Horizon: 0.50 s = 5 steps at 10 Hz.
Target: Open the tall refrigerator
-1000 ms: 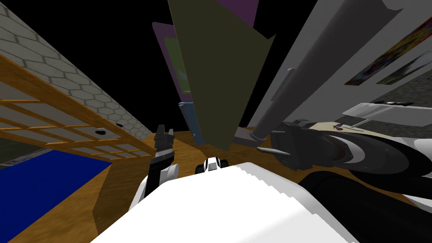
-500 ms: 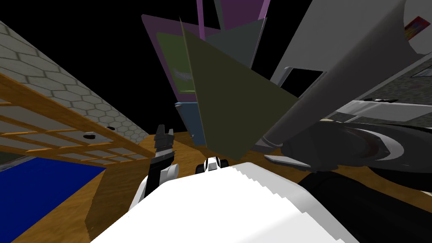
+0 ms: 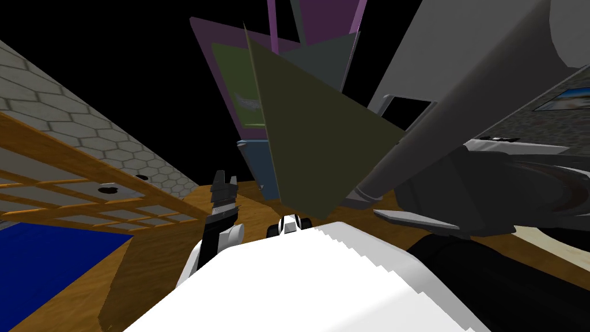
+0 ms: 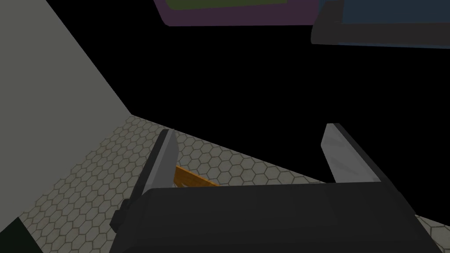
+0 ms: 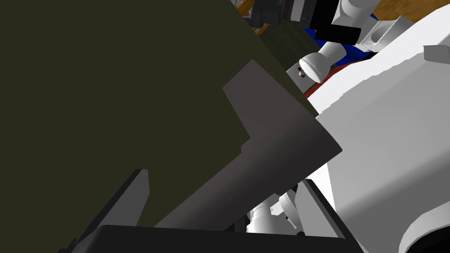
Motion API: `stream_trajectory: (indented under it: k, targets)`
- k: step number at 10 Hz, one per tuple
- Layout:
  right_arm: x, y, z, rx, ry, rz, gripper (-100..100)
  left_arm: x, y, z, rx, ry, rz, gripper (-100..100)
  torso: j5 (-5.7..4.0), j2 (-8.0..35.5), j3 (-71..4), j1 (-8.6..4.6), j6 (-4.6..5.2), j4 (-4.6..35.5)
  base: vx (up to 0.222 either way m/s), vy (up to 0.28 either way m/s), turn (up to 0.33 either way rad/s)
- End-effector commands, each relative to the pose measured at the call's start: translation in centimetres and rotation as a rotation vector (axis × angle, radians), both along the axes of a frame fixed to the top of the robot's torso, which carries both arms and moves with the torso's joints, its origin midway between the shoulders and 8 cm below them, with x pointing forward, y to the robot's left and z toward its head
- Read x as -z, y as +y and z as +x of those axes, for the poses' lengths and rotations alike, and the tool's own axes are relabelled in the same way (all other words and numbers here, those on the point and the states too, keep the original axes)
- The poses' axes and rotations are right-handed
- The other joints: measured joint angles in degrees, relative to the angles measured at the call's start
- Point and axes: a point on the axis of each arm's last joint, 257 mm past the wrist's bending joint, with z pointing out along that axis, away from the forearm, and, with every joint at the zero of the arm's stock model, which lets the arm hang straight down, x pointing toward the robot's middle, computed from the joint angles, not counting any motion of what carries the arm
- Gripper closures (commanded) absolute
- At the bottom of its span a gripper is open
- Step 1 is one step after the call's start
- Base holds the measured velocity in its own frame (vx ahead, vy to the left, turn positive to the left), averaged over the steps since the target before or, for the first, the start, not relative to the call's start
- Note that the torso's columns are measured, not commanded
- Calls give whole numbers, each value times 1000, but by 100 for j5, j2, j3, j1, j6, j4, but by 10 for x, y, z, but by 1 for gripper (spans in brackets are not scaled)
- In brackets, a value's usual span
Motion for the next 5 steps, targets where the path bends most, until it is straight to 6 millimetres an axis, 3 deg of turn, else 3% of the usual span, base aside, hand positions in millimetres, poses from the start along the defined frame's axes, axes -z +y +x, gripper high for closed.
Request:
stream_trajectory:
  k: [1,5]
  targets:
    - [0,0,0,0,0,0,0,0,0,0,0,0,0,0,2,2,6,5,0,0,-12,4,-2]
    - [0,0,0,0,0,0,0,0,0,0,0,0,0,0,3,15,22,11,1,4,-9,3,-1]
